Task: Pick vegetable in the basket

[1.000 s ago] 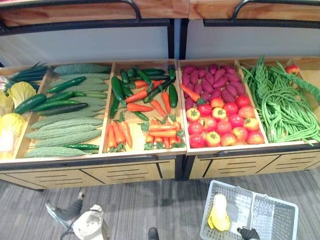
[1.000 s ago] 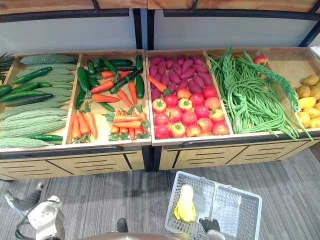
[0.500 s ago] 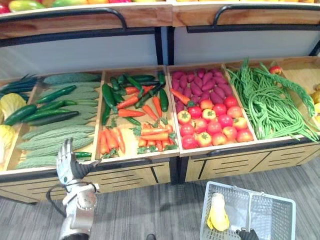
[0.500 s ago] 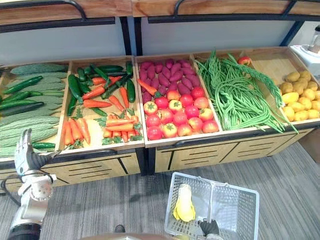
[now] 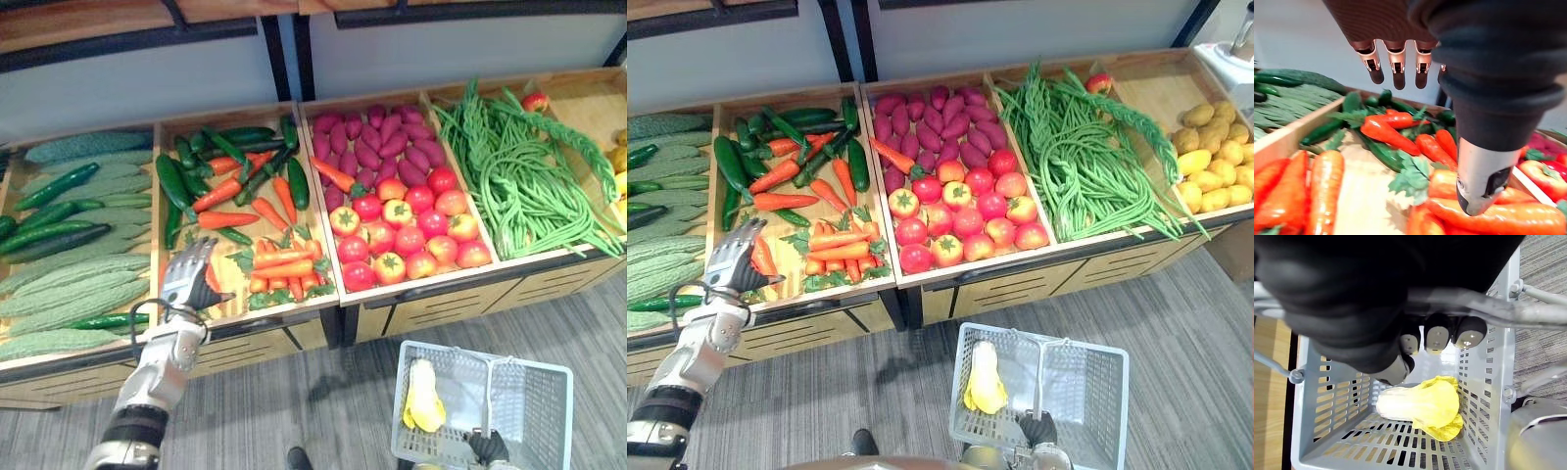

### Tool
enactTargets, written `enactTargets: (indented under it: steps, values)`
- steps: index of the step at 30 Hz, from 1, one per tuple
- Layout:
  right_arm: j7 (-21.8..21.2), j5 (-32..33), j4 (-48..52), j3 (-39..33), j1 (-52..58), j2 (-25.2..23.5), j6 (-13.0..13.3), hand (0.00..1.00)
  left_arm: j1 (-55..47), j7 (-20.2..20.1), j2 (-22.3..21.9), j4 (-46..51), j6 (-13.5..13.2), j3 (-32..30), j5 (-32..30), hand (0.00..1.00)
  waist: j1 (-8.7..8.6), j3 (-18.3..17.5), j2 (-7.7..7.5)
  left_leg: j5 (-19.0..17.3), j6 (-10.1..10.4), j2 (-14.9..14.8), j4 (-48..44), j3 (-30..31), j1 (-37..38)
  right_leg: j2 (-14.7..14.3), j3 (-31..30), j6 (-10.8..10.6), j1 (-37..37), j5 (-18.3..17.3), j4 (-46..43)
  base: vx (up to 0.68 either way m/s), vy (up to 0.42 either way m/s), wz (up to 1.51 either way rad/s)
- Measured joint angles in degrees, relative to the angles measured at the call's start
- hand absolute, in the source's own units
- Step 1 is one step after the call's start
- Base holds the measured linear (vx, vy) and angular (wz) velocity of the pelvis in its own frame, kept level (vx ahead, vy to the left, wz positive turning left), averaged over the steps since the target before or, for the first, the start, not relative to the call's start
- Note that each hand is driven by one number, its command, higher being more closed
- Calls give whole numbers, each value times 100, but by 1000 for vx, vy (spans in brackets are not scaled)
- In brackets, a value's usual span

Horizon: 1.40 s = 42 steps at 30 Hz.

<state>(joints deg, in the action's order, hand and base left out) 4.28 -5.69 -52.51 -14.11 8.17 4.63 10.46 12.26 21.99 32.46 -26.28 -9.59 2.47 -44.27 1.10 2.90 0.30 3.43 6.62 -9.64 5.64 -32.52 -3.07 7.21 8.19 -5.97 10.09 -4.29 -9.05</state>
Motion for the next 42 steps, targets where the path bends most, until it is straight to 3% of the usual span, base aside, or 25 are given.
enactTargets:
  steps: [11,17,30,36,42]
  values:
    - [1,7,324,116,10,136,1,100,721,-42,3,-243,-129,637,-178,0,61,146,50,3,-4,-8,0,-358,-161,-47,-411,71,399,58,-104,19,-23,-14]
    - [7,10,514,118,3,174,23,100,959,-87,3,-539,-139,676,-184,0,64,284,67,33,-48,-18,1,-474,-312,-78,-542,68,606,123,-92,-11,-41,-8]
    - [20,77,789,119,-45,192,31,100,1368,-94,1,-862,35,593,-168,0,47,553,76,132,-183,-16,40,-620,-690,-96,-749,49,894,374,219,-15,-18,-4]
    - [20,131,968,156,-82,230,45,100,1692,-87,1,-885,151,484,-152,0,50,669,18,215,-250,-67,39,-763,-1003,-136,-829,48,1190,648,368,-10,-5,-7]
    - [25,134,990,198,-82,229,53,100,1859,-62,-44,-884,270,374,-152,0,21,674,8,245,-252,-89,39,-761,-1039,-157,-835,51,1218,667,397,29,2,-1]
